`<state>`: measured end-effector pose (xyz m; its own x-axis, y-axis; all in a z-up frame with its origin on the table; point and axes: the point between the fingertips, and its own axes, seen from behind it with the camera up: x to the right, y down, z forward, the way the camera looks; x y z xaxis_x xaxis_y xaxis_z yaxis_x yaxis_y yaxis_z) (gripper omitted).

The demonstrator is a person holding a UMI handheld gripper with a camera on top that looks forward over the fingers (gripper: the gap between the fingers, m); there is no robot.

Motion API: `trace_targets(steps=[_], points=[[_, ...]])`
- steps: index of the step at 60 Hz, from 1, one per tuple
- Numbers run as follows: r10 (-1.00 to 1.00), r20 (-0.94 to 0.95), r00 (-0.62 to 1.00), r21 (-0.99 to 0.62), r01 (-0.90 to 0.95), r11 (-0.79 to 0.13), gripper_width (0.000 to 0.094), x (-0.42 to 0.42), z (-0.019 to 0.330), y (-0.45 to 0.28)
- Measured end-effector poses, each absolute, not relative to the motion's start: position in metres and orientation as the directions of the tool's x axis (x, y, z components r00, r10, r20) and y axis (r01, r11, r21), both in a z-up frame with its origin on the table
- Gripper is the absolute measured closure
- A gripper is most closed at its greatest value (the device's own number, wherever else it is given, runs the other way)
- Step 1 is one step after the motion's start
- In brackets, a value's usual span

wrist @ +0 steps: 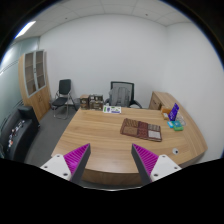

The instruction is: Fold towel

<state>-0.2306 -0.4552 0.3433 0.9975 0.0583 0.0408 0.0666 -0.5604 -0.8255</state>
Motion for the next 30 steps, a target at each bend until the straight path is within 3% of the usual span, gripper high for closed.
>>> trace_targets(steps=[17,30], points=[[0.038,0.005,0.999,-0.756,0.029,-0.654,0.0075,-0.186,0.265,-0.393],[0.045,0.003,0.999,-0.77,0.031,-0.637,0.0078,-0.149,0.193,-0.266]])
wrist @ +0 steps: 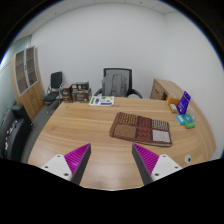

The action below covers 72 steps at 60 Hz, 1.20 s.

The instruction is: Fold towel

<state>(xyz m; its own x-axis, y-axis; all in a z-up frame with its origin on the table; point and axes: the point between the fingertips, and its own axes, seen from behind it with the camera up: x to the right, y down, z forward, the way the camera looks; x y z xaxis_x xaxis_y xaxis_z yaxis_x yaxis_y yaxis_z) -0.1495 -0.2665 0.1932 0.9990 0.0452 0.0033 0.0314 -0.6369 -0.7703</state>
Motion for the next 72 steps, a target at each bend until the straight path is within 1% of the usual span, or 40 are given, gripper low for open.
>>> trace_targets(steps=[6,17,28,31,34,38,44,47,51,52,54,55,57,64,68,72], points=[[0.05,0.003,0.999,-0.788,0.033,-0.614,0.0076,-0.14,0.156,-0.195],[0.05,-0.004,0.999,-0.794,0.027,-0.608,0.0076,-0.137,0.093,-0.086],[0.005,0.0,1.0,-0.769,0.003,-0.64,0.0087,-0.138,0.036,-0.016],[-0.01,-0.003,1.0,-0.756,-0.009,-0.654,0.0115,-0.139,0.021,-0.006],[-0.023,-0.007,1.0,-0.744,-0.021,-0.668,0.0173,-0.14,0.008,0.001],[-0.047,-0.001,0.999,-0.722,-0.033,-0.691,0.0309,-0.137,-0.007,0.005],[-0.078,0.076,0.994,-0.735,0.003,-0.678,0.0496,-0.125,-0.008,0.009],[-0.082,0.092,0.992,-0.737,0.012,-0.676,0.0545,-0.124,-0.008,0.009],[-0.073,0.099,0.992,-0.733,0.023,-0.679,0.064,-0.126,-0.009,0.01],[-0.073,0.101,0.992,-0.731,0.024,-0.682,0.0697,-0.126,-0.009,0.011],[-0.096,0.116,0.989,-0.726,0.018,-0.688,0.0852,-0.117,-0.008,0.011],[-0.118,0.12,0.986,-0.726,0.006,-0.687,0.088,-0.113,-0.007,0.011],[-0.138,0.099,0.985,-0.723,-0.024,-0.691,0.0882,-0.115,-0.008,0.01],[-0.147,0.086,0.985,-0.714,-0.042,-0.699,0.0895,-0.119,-0.003,0.009],[-0.147,0.034,0.989,-0.728,-0.076,-0.681,0.0896,-0.135,0.01,0.007],[-0.116,-0.006,0.993,-0.751,-0.082,-0.655,0.0896,-0.156,0.033,0.006]])
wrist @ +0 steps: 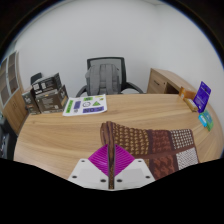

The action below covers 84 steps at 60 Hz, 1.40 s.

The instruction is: Fold towel

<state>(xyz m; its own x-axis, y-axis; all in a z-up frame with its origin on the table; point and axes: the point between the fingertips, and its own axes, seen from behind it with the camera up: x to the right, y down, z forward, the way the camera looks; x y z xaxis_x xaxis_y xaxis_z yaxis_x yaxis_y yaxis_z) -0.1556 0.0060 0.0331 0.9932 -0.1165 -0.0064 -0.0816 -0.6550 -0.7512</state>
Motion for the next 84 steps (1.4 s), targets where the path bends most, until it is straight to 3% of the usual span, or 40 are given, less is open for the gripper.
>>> trace_targets(steps=[12,17,22,36,44,50,55,84], points=[[-0.015,-0.22,0.975,-0.818,-0.192,-0.542,0.0896,-0.208,0.138,0.0],[-0.014,-0.254,0.967,-0.829,-0.225,-0.512,0.0896,-0.19,0.16,-0.004],[-0.028,-0.24,0.97,-0.83,-0.22,-0.513,0.0897,-0.159,0.152,-0.006],[-0.064,-0.17,0.983,-0.792,-0.175,-0.585,0.0877,-0.063,0.073,-0.017],[-0.075,-0.102,0.992,-0.768,-0.127,-0.628,0.0669,-0.019,0.042,-0.021],[-0.064,-0.049,0.997,-0.761,-0.079,-0.644,0.0258,0.005,0.041,-0.027],[-0.039,-0.049,0.998,-0.759,-0.063,-0.648,0.0083,0.01,0.053,-0.037],[-0.006,0.009,1.0,-0.831,0.005,-0.556,0.0076,-0.019,0.203,-0.193]])
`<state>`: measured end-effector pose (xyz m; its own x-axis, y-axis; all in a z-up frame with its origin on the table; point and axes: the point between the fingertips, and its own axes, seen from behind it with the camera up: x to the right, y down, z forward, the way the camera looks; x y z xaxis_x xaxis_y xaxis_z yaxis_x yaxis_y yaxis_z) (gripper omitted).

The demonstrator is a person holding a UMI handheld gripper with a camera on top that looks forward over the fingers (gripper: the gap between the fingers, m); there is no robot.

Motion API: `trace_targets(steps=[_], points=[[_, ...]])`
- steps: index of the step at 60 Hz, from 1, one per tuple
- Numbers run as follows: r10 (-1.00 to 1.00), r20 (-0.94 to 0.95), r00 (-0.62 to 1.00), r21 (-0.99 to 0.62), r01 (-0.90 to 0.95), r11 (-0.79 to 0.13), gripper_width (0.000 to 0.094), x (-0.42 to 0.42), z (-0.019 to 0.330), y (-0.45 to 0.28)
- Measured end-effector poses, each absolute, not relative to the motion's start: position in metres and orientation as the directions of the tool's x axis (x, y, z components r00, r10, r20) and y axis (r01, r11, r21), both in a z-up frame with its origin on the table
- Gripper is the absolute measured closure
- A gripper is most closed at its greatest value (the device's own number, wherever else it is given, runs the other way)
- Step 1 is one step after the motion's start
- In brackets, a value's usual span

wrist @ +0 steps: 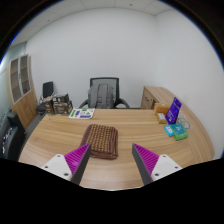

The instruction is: Fold towel

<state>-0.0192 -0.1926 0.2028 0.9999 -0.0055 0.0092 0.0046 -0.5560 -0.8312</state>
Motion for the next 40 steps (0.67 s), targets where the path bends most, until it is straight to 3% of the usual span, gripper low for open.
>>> trace_targets(steps=[12,22,40], points=[[-0.029,0.065,0.998,-0.857,0.041,-0.514,0.0076,-0.035,0.249,-0.28],[-0.038,0.056,0.998,-0.857,0.029,-0.515,0.0076,-0.055,0.264,-0.34],[-0.043,0.059,0.997,-0.871,0.03,-0.49,0.0077,-0.066,0.284,-0.374]])
